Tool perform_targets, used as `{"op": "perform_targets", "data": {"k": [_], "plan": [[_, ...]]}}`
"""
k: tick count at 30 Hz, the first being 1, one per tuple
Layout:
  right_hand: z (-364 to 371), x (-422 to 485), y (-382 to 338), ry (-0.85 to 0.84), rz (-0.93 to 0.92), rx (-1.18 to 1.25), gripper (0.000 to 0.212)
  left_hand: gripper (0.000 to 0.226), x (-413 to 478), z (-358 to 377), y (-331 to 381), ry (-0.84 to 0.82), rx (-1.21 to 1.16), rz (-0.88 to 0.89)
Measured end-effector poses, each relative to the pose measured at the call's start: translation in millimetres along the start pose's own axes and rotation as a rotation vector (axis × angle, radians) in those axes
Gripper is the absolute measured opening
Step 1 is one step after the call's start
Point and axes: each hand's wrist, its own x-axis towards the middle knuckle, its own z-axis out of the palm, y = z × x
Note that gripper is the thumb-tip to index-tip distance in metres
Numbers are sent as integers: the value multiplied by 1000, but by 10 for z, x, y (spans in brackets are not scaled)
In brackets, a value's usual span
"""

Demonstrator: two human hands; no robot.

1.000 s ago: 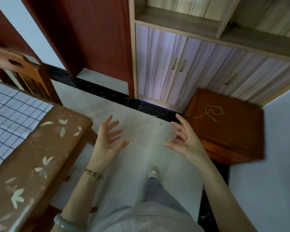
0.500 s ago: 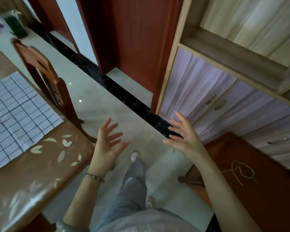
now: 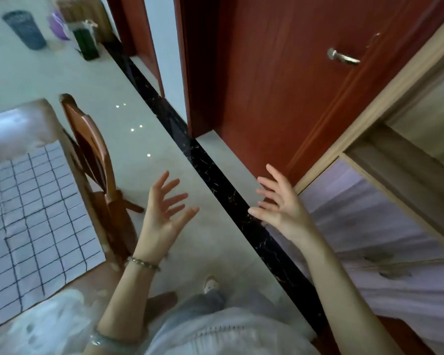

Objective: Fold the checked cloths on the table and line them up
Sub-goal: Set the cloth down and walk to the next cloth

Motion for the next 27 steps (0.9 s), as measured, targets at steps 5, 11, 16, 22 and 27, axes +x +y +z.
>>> {"op": "perform_targets", "data": {"k": [5,11,16,22,27], "plan": [[130,774,-166,-122,1,-29,90,95,500,-121,78,87,4,-34],[394,1762,-303,-295,10,-53,95,88,1015,-318,4,277,-4,-83],[657,2717,-466,-461,-6,-87,94,88,1559,-457,-107,502,-48,-128],[933,3854,-895,-702,-61,-141,90,87,2273,-533,7,741,-76,-163],[1299,4478,-1176,-931,-106,-209,92,91,2511,-658,114,935,-18,-207]]}}
